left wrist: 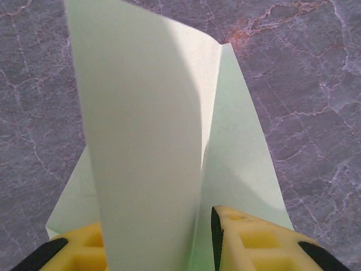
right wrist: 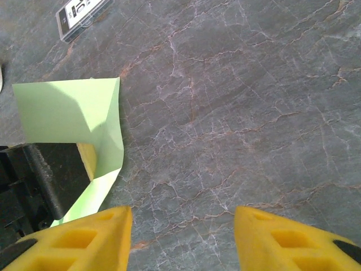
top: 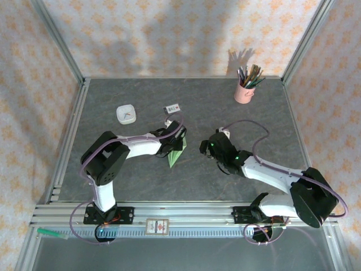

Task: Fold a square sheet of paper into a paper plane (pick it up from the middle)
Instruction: Turn over a paper plane at the center of the table.

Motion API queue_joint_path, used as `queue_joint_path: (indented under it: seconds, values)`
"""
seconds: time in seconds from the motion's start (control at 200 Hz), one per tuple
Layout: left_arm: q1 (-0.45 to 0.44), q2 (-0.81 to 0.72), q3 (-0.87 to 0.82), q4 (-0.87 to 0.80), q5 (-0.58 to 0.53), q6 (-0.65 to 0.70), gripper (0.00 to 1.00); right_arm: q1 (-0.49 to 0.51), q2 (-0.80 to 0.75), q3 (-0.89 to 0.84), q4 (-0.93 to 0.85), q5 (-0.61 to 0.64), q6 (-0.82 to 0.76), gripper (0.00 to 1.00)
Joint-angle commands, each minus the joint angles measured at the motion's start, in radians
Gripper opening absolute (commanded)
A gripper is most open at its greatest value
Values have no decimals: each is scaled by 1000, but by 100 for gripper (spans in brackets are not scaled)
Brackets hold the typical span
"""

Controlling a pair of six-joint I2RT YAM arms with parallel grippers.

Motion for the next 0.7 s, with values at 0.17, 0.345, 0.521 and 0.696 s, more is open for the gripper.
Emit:
queue_joint_path:
  seconds: [0.17,0.345,0.521,0.696]
  values:
    - [-29,57,36,-35,-145,26,40,-4,8,-19,17,10,-5,50]
    - [-28,57,25,-23,-149,17,49,-5,14,-19,20,8,-5,50]
    - [-19,57,13,-14,-156,5,58,-4,16,-19,20,6,-6,50]
    - [-8,52,-7,14,-145,-24,64,-5,19,-17,20,5,-6,50]
